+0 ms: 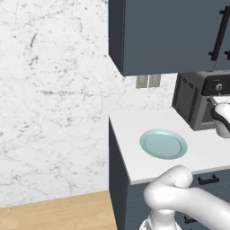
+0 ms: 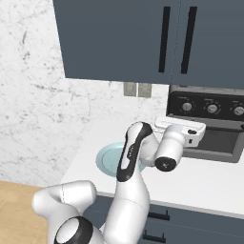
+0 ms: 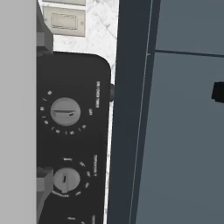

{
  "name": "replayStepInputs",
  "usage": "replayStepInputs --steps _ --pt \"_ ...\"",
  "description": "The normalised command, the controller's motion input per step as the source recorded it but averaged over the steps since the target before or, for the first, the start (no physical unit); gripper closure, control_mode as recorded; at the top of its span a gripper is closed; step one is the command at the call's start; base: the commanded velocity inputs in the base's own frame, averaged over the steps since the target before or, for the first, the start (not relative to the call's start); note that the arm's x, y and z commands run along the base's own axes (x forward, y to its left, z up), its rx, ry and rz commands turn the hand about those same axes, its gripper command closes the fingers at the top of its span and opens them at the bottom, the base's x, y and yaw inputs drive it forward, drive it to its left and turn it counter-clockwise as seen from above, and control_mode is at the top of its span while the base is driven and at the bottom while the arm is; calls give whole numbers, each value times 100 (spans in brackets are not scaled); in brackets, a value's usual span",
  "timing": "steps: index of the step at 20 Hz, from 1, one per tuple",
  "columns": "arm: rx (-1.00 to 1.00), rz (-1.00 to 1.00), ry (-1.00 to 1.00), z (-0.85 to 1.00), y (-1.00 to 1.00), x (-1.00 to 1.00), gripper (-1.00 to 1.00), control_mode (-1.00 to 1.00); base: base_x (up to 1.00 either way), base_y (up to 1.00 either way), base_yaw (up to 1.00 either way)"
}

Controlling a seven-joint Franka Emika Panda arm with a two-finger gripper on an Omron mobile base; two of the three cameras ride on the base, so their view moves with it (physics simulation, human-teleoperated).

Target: Pick up the kebab skewer and baguette bread, and place them inside the toaster oven. Close the toaster oven door and start by setting the timer.

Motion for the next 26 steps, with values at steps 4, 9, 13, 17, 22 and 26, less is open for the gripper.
replayStepInputs --steps 4,9,13,17,22,26 --pt "0 1 0 0 -2 0 -100 -100 0 0 0" --pt "0 2 0 0 0 2 -100 -100 0 0 0" --pt "0 1 2 3 0 12 -100 -100 0 0 0" --pt "3 2 1 8 0 11 -100 -100 0 0 0" --pt "2 2 0 8 -2 12 -100 -100 0 0 0" --pt "1 3 0 1 -9 17 -100 -100 0 0 0"
